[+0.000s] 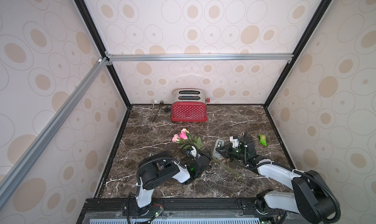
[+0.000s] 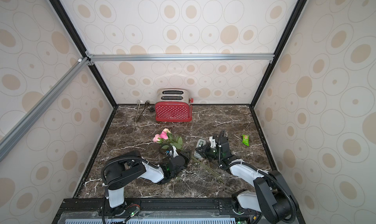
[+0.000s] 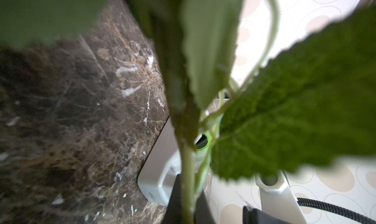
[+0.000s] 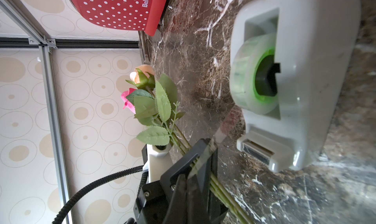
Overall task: Wrap bouquets with tape
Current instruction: Pull the tape from the tape cutter, then stick the tape to the bouquet.
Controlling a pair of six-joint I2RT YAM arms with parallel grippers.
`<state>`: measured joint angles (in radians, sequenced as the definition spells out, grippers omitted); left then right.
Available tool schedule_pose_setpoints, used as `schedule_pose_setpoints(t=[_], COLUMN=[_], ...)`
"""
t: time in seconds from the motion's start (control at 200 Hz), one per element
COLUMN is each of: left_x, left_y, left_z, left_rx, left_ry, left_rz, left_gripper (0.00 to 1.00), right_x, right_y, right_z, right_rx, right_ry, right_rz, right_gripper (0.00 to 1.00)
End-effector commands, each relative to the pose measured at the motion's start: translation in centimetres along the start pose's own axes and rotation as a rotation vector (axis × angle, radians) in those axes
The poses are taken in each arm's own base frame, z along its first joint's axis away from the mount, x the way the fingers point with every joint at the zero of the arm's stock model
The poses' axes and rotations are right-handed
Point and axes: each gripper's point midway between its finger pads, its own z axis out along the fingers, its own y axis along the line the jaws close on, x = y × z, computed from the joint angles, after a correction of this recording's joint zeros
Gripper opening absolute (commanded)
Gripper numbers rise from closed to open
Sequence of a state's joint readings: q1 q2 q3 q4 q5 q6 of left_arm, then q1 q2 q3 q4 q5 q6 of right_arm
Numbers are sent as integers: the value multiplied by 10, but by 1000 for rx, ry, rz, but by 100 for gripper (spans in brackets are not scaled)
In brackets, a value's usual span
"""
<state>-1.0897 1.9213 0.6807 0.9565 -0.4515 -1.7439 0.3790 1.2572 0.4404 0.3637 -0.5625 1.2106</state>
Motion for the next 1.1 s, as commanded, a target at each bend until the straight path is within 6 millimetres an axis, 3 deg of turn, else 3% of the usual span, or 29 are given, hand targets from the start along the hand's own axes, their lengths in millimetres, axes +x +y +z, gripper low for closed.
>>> schedule_pose_setpoints(t=[0.0, 0.425, 1.096], left_x=[-3, -3, 6], left_y=[-18, -14, -33], left_z=[2, 10, 22], left_rx=[52, 60, 99], left_ry=[-66, -96, -100], left_rz=[-60, -107, -156], left_gripper=[0, 0, 0], right_x=[9, 18, 28], right_y=[1, -6, -23], right_z=[-2, -4, -3], right_rx=[-29, -48, -10], right_ry=[39, 55, 72], right_rz=[-2, 22, 7], right_gripper=[0, 0, 0])
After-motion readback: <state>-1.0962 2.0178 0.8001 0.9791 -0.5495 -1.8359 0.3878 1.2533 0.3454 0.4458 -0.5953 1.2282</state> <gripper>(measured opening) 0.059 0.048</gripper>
